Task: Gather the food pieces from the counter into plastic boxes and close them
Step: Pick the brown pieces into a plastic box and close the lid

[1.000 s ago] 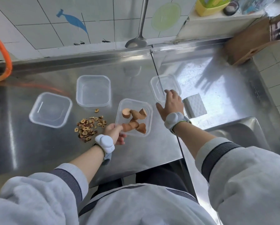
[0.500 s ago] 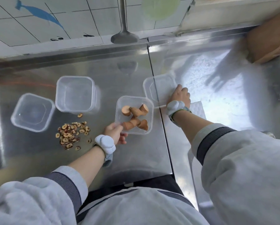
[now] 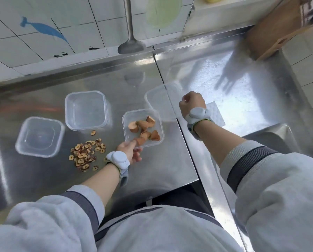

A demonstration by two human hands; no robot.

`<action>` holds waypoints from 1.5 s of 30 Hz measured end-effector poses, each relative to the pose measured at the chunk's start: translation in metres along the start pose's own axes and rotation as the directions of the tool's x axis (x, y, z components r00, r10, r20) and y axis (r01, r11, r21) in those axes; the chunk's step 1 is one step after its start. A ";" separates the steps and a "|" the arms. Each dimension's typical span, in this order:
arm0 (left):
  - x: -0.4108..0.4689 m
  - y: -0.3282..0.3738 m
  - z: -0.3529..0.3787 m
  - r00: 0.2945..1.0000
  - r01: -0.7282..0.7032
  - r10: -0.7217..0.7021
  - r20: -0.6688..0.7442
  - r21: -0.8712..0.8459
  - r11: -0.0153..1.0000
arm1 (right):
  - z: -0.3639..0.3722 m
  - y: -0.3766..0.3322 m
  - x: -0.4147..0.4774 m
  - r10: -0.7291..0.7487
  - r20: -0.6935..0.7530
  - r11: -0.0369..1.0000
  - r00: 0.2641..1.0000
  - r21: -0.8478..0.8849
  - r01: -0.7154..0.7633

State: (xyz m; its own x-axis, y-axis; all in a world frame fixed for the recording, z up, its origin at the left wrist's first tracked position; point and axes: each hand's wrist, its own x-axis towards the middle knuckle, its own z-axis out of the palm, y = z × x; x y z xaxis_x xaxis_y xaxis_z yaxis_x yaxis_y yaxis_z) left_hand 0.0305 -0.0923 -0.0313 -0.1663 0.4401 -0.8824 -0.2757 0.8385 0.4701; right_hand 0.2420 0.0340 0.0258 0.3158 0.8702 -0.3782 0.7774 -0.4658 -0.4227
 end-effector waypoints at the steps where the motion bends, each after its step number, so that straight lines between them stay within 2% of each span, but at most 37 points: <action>1: -0.001 -0.002 -0.005 1.000 0.015 -0.015 0.026 0.000 1.000 | 0.001 -0.007 -0.013 -0.012 -0.005 1.000 1.000 -0.004 0.012; 6: -0.010 -0.009 -0.026 0.983 0.062 -0.083 0.163 0.131 0.989 | 0.011 -0.022 -0.075 -0.157 -0.026 0.987 0.987 -0.040 0.156; 10: -0.021 -0.007 -0.045 0.973 0.038 -0.105 0.207 0.302 0.952 | 0.039 -0.034 -0.132 -0.293 0.113 0.954 0.949 -0.025 0.298; 13: -0.024 -0.008 -0.055 0.978 0.027 -0.087 0.191 0.296 0.955 | 0.065 -0.034 -0.159 -0.313 0.205 0.943 0.928 -0.053 0.330; 18: -0.018 -0.011 -0.060 0.990 -0.091 0.074 0.119 0.145 0.985 | 0.101 -0.038 -0.168 -0.278 0.347 0.936 0.896 -0.113 0.334; 22: -0.014 -0.012 -0.057 0.977 -0.204 0.192 0.090 0.147 0.968 | 0.111 -0.038 -0.166 -0.310 0.395 0.915 0.865 -0.124 0.384; 25: -0.009 -0.013 -0.053 0.968 -0.248 0.232 0.099 0.201 0.948 | 0.104 -0.033 -0.157 -0.401 0.290 0.888 0.869 -0.109 0.446; 27: -0.005 -0.014 -0.049 0.965 -0.263 0.257 0.059 0.247 0.933 | 0.099 -0.024 -0.145 -0.396 0.117 0.896 0.911 -0.166 0.411; 29: -0.001 -0.016 -0.045 0.960 -0.270 0.279 0.009 0.282 0.921 | 0.089 -0.014 -0.133 -0.286 -0.007 0.928 0.958 -0.251 0.275; 30: 0.001 -0.016 -0.043 0.957 -0.270 0.288 -0.017 0.301 0.915 | 0.085 -0.009 -0.128 -0.204 -0.018 0.943 0.979 -0.272 0.191; 32: 0.002 -0.015 -0.040 0.948 -0.274 0.312 -0.066 0.332 0.903 | 0.078 -0.003 -0.119 -0.073 0.093 0.964 0.993 -0.247 0.095; 35: 0.001 -0.015 -0.039 0.942 -0.269 0.318 -0.111 0.322 0.908 | 0.077 -0.002 -0.115 0.000 0.271 0.990 0.963 -0.137 0.039; 39: 0.002 -0.016 -0.038 0.943 -0.243 0.297 -0.149 0.303 0.922 | 0.077 -0.001 -0.108 0.010 0.277 0.991 0.961 -0.130 0.027; 45: 0.004 -0.013 -0.037 0.953 -0.234 0.279 -0.116 0.298 0.925 | 0.078 0.010 -0.094 0.029 0.301 0.992 0.953 -0.125 0.009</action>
State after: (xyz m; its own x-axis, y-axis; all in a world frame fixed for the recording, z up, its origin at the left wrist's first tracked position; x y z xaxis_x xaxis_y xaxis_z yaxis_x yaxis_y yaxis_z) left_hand -0.0018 -0.1136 -0.0405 -0.3455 0.6158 -0.7081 0.0659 0.7686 0.6363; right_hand 0.1775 -0.0645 -0.0072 0.1597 0.7674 -0.6210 0.8420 -0.4342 -0.3201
